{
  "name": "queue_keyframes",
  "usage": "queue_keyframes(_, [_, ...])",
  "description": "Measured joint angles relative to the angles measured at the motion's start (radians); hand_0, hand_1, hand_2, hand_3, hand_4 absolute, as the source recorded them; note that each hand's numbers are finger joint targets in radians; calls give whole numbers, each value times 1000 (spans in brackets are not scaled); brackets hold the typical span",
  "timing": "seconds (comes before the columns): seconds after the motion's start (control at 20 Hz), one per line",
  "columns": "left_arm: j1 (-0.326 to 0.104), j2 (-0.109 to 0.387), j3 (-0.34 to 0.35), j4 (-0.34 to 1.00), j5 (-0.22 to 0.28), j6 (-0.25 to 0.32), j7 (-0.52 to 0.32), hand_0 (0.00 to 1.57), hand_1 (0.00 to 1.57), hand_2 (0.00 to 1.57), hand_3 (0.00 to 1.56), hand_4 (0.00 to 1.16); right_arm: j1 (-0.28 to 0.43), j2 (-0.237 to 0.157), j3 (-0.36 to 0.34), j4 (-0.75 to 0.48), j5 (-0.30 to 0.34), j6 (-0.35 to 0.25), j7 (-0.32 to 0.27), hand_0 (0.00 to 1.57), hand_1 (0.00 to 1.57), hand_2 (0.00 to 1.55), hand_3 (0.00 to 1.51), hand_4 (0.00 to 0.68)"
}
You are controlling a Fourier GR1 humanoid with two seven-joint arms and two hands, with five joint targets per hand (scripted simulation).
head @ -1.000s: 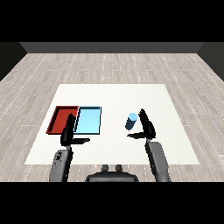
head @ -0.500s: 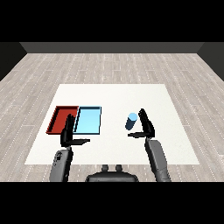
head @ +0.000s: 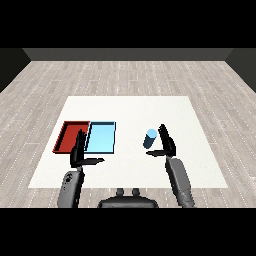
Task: Pick the blue can and put it in the blue box
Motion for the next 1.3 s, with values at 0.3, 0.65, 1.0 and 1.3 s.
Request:
queue_keyframes(0.3, [16, 16, 9, -11, -2, -13, -1, 0, 0, 0, 0, 0, -29, -2, -24, 71, -16, 0, -13, 0, 0, 0, 0, 0])
queue_keyframes(0.65, [19, 3, 7, -5, 4, -12, 0, 0, 0, 0, 0, 0, -132, -12, -70, 241, -33, -13, -23, 0, 0, 0, 0, 0])
queue_keyframes(1.0, [16, 9, 10, -13, -13, -2, 0, 0, 0, 0, 0, 0, -211, -27, -103, 369, -52, -23, -19, 0, 0, 0, 0, 0])
queue_keyframes(1.3, [24, 13, 20, -36, -6, -5, 7, 0, 0, 0, 0, 0, -240, -15, -113, 467, -64, -19, -68, 0, 0, 0, 0, 0])
